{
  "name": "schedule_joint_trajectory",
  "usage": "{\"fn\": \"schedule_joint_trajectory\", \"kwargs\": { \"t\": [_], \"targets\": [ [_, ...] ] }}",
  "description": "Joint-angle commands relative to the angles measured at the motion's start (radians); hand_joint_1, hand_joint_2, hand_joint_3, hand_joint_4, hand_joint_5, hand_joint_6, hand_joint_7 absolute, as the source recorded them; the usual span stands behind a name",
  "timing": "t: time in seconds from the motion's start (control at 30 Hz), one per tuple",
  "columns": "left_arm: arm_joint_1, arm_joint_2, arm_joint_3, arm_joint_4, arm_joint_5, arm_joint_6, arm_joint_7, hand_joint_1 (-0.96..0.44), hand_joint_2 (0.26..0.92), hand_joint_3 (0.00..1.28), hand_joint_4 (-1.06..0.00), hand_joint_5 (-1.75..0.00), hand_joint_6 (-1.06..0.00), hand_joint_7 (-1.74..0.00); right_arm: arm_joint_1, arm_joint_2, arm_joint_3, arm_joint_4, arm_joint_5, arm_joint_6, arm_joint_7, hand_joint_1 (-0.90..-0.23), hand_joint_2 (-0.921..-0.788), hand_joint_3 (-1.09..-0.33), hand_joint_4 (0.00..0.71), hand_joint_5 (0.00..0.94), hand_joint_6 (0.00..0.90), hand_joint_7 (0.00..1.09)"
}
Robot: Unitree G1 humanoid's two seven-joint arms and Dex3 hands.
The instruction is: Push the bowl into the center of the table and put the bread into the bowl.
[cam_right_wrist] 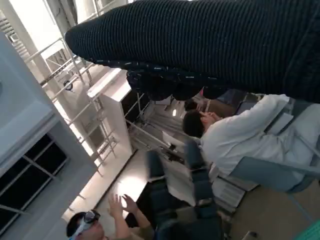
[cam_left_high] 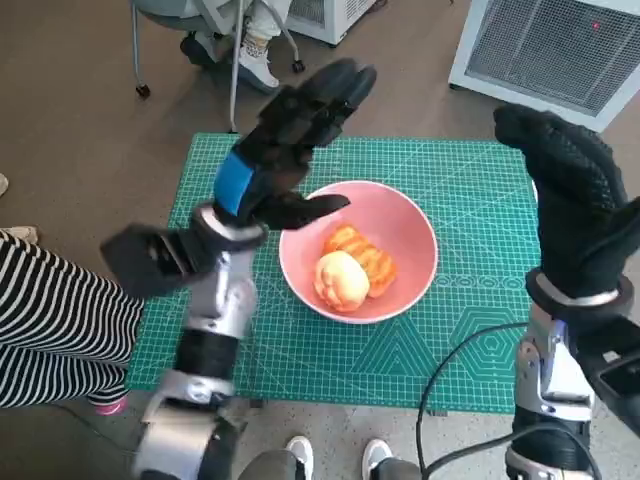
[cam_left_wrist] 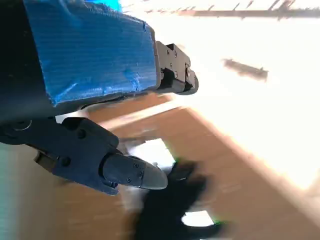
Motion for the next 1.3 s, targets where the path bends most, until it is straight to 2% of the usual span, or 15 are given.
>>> {"fn": "schedule_joint_trajectory", "kwargs": {
  "t": [0.03,0.13,0.23,0.57,0.97,1.3],
  "targets": [
    [0.038,-0.017,0.017,-0.028,-0.033,0.018,-0.018,-0.60,0.921,0.40,-0.18,-0.03,0.00,-0.63,0.007,0.013,0.004,0.018,0.046,0.015,0.029,-0.656,-0.921,-0.674,0.151,0.011,0.017,0.48],
    [0.060,-0.025,0.017,-0.047,-0.038,0.026,-0.028,-0.61,0.921,0.41,-0.17,-0.03,0.00,-0.62,0.008,0.016,0.002,0.018,0.065,0.024,0.037,-0.661,-0.921,-0.674,0.151,0.011,0.018,0.48],
    [0.085,-0.035,0.013,-0.063,-0.038,0.008,-0.042,-0.62,0.921,0.41,-0.16,-0.02,0.00,-0.58,0.010,0.020,0.003,0.022,0.070,0.028,0.039,-0.665,-0.921,-0.674,0.152,0.010,0.020,0.48],
    [0.092,-0.052,0.036,-0.028,-0.049,-0.017,-0.076,-0.64,0.921,0.44,-0.10,0.00,0.00,-0.46,0.005,0.030,0.005,0.036,0.046,0.016,0.032,-0.661,-0.921,-0.677,0.155,0.009,0.027,0.47],
    [0.100,-0.043,0.056,-0.028,-0.010,-0.064,-0.045,-0.64,0.921,0.47,-0.07,0.00,0.00,-0.41,0.005,0.025,0.011,0.040,-0.030,-0.006,0.015,-0.659,-0.921,-0.680,0.148,0.003,0.027,0.46],
    [0.097,-0.034,0.070,-0.041,-0.015,-0.083,-0.030,-0.64,0.921,0.51,-0.01,0.00,0.00,-0.34,0.007,0.020,0.010,0.040,-0.068,-0.011,-0.003,-0.648,-0.921,-0.689,0.143,0.000,0.026,0.46]
  ]
}}
